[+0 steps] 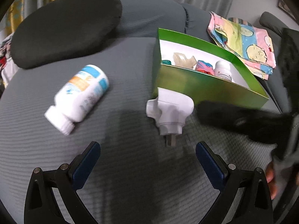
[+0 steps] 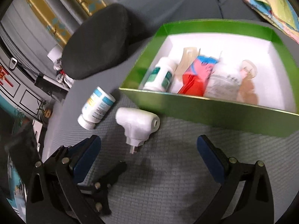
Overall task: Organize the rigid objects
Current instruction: 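Move the right gripper toward the white plug-shaped device, then grasp the white plug-shaped device with the right gripper and lift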
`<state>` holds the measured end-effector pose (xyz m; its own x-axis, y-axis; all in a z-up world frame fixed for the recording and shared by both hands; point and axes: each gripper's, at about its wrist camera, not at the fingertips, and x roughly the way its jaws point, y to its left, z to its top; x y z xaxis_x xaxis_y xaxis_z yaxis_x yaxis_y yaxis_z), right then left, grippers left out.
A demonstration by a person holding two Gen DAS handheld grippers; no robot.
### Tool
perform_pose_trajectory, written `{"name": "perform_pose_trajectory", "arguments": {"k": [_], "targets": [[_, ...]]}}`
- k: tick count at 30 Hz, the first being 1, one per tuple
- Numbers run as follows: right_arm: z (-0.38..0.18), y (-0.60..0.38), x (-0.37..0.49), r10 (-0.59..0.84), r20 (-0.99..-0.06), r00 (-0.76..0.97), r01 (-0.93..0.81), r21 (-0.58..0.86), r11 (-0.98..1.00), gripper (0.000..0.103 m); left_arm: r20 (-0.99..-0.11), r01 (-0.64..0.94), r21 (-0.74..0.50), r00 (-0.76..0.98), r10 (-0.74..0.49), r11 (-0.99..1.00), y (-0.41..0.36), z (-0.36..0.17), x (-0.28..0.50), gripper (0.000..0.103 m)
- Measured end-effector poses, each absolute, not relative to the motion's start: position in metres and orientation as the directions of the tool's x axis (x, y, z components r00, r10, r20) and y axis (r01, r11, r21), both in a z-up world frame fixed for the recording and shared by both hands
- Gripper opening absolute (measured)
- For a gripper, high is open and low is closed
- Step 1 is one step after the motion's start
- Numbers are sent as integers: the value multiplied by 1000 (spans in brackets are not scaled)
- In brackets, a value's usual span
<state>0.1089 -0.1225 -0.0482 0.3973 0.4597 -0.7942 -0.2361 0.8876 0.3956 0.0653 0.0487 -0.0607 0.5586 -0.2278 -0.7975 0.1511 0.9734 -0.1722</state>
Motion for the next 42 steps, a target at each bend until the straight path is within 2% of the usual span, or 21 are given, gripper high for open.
{"name": "perform_pose_trajectory", "arguments": {"k": [10, 15, 16, 21, 25, 27, 36, 42], "targets": [[-77, -97, 140, 472, -802, 367, -254, 402, 880, 102, -785, 141, -234, 556, -273, 962, 44, -77, 99, 102], [-77, -99, 143, 496, -787, 367, -263, 424, 867, 80, -773, 159, -248, 563, -294, 956, 45, -79, 100, 101], [-77, -99, 143, 500, -786, 362, -269, 425, 864, 66, -771, 169, -253, 559, -305, 952, 44, -79, 100, 97], [-78, -95, 141, 471, -806, 358, -293, 382, 876, 59, -766, 217, -259, 547, -337, 941, 38, -78, 97, 85], [-77, -95, 141, 473, -802, 365, -293, 383, 876, 59, -754, 274, -287, 526, -392, 918, 31, -76, 94, 60], [-76, -94, 140, 477, -800, 364, -299, 384, 873, 59, -754, 288, -289, 519, -402, 913, 29, -77, 93, 55], [-61, -95, 123, 499, -776, 385, -333, 387, 859, 59, -744, 325, -276, 524, -415, 905, 25, -66, 85, 50], [-22, -113, 109, 513, -724, 460, -351, 383, 855, 59, -690, 373, -271, 567, -449, 887, 17, -25, 77, 50]]}}
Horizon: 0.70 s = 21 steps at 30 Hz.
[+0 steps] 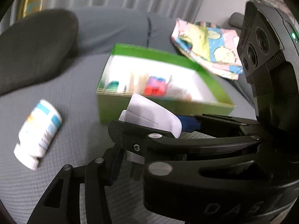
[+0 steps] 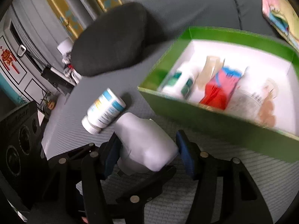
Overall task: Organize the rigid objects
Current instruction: 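Grasp the white plug-shaped device with the right gripper and lift, then lower the device into the green box and open the right gripper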
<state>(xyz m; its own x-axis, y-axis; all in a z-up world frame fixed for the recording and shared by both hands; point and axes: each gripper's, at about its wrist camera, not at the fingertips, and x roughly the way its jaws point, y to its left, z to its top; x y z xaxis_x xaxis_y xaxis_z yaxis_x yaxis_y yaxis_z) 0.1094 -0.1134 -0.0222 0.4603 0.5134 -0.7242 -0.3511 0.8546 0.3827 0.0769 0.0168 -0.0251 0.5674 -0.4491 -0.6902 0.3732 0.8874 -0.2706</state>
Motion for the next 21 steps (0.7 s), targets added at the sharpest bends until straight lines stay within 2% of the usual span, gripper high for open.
{"name": "perform_pose_trajectory", "arguments": {"k": [7, 15, 18, 19, 20, 21], "targets": [[33, -149, 109, 495, -622, 606, -360, 340, 869, 59, -620, 416, -254, 622, -477, 873, -9, 23, 85, 49], [47, -196, 126, 454, -551, 700, -306, 343, 888, 60, -600, 455, -252, 619, -506, 854, -54, 34, 117, 50], [38, -205, 133, 426, -546, 721, -266, 349, 899, 65, -611, 431, -210, 643, -462, 878, -69, 26, 128, 50], [34, -206, 136, 398, -554, 731, -238, 340, 910, 76, -619, 417, -202, 647, -445, 886, -71, 24, 130, 53], [31, -206, 137, 380, -555, 740, -219, 335, 916, 83, -626, 405, -202, 647, -436, 892, -73, 22, 135, 55], [28, -207, 139, 364, -556, 747, -202, 332, 922, 83, -630, 397, -209, 645, -434, 894, -73, 20, 137, 59]]}}
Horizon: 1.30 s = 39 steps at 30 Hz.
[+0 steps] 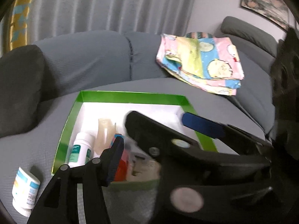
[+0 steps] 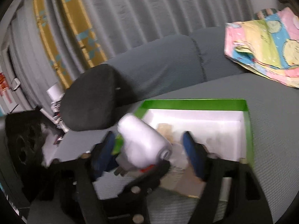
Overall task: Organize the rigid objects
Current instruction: 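Lower the device into the green box and open the right gripper, then move the right gripper toward the white bottle with blue-orange label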
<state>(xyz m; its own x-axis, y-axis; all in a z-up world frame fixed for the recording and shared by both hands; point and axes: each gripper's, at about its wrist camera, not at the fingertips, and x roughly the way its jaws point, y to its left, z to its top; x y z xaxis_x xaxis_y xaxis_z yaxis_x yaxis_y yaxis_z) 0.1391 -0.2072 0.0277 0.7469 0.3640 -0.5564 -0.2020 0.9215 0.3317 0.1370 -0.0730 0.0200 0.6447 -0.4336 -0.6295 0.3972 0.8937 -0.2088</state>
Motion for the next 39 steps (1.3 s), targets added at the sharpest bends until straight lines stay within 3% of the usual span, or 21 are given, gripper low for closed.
{"name": "perform_pose_trajectory", "arguments": {"k": [1, 3, 5, 8, 18, 39], "targets": [[24, -208, 143, 354, -560, 749, -186, 335, 924, 83, -644, 379, -208, 641, -418, 902, -72, 16, 140, 73], [22, -214, 145, 351, -564, 747, -164, 355, 920, 83, -659, 351, -209, 639, -396, 913, -69, 13, 141, 88], [22, -220, 141, 351, -563, 748, -154, 367, 917, 84, -654, 337, -212, 649, -390, 917, -59, 12, 136, 89], [23, -225, 134, 355, -567, 743, -154, 372, 915, 87, -670, 292, -215, 650, -358, 932, -42, 10, 130, 99], [27, -225, 106, 409, -596, 691, -164, 422, 892, 99, -698, 159, -212, 666, -263, 964, 30, 6, 88, 100], [-12, -100, 94, 563, -710, 424, -282, 487, 827, 99, -750, -16, -116, 657, -77, 993, 135, -22, 38, 100]]}}
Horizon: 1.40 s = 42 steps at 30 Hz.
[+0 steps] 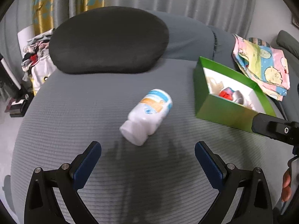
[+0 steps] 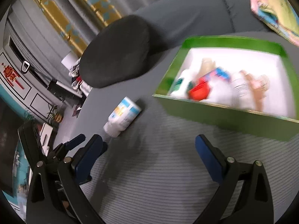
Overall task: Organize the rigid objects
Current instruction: 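Move the right gripper toward the white bottle with blue-orange label, then grasp the blue-orange labelled bottle with the right gripper and lift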
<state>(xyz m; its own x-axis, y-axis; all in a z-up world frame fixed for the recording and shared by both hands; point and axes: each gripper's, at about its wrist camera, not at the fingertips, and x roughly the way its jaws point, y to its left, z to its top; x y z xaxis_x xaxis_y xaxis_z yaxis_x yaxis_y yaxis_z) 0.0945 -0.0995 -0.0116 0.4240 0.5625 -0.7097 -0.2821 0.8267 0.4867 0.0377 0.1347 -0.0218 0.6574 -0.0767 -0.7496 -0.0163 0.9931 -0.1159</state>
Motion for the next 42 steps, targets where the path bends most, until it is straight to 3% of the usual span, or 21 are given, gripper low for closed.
{"name": "perform_pose_trajectory", "arguments": {"k": [20, 23, 24, 25, 26, 27, 31, 32, 33, 42], "targets": [[-75, 17, 167, 544, -807, 229, -180, 514, 839, 95, -763, 71, -227, 607, -223, 971, 172, -60, 87, 100], [-80, 23, 172, 554, -806, 209, -160, 531, 832, 93, -755, 92, -251, 604, -254, 964, 174, -62, 92, 88], [-80, 24, 173, 551, -807, 212, -165, 527, 834, 91, -756, 94, -256, 601, -260, 962, 175, -62, 93, 80], [-79, 24, 174, 552, -808, 205, -178, 524, 833, 82, -758, 100, -271, 591, -276, 957, 175, -64, 95, 69], [-80, 24, 175, 559, -805, 196, -182, 531, 828, 72, -761, 107, -283, 580, -291, 953, 175, -66, 97, 65], [-81, 23, 177, 572, -800, 180, -182, 544, 819, 70, -764, 114, -289, 571, -301, 950, 174, -68, 97, 60], [-83, 19, 173, 605, -781, 155, -199, 576, 793, 57, -770, 138, -263, 567, -294, 955, 164, -71, 95, 58], [-84, 18, 172, 611, -777, 152, -206, 580, 788, 56, -765, 141, -273, 568, -304, 952, 163, -70, 95, 51], [-84, 18, 170, 614, -774, 155, -215, 580, 786, 55, -764, 143, -283, 564, -314, 948, 162, -70, 95, 45], [-55, -5, 154, 655, -719, 233, -248, 608, 755, 56, -729, 201, -242, 608, -314, 949, 137, -34, 80, 45]]}}
